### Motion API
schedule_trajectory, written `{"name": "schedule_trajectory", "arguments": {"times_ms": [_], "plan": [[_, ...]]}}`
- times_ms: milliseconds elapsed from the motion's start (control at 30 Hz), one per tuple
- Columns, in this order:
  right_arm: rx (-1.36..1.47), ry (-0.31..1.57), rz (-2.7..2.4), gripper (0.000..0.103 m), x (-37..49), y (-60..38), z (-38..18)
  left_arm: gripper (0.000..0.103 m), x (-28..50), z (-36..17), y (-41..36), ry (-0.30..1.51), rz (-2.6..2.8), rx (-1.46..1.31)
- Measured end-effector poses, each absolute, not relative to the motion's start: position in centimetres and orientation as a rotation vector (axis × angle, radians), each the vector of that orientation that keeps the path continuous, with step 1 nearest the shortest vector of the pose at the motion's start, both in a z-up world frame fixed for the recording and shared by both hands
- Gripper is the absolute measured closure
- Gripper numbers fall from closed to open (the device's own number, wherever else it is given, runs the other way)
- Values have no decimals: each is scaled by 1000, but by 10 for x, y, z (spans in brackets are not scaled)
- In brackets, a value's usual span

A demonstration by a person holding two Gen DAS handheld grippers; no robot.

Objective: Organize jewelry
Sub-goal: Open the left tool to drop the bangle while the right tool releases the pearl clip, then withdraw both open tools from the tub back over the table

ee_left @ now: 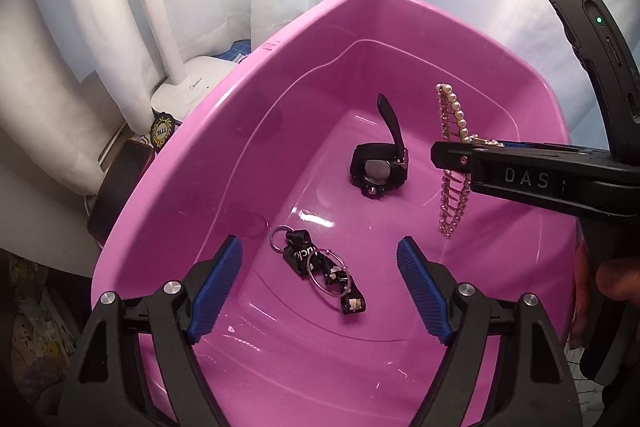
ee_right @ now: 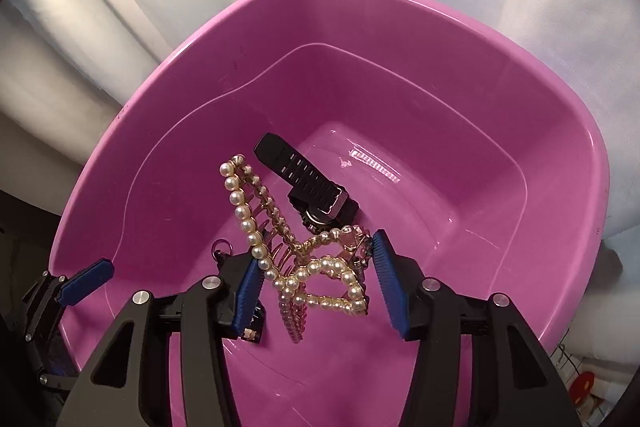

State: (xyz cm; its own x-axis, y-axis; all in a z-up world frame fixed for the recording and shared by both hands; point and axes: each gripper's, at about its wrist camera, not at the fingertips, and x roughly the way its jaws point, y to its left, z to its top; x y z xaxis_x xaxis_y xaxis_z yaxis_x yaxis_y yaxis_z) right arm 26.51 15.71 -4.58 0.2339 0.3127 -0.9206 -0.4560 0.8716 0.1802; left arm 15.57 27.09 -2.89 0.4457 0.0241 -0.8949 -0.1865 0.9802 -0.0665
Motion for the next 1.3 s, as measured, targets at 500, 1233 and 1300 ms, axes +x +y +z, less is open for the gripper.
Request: {"name": "schedule_trajectory", "arguments": {"times_ms": [500,1233,1300], "plan": [[-104,1212,559,38,254,153,-33,12,143,-22,265,1102,144,-114],[-71,1112,552,37,223,131,0,8,106,17,270,966,162,-74],[-57,1085,553,37,214,126,7,8,102,23,269,944,165,-62]]}}
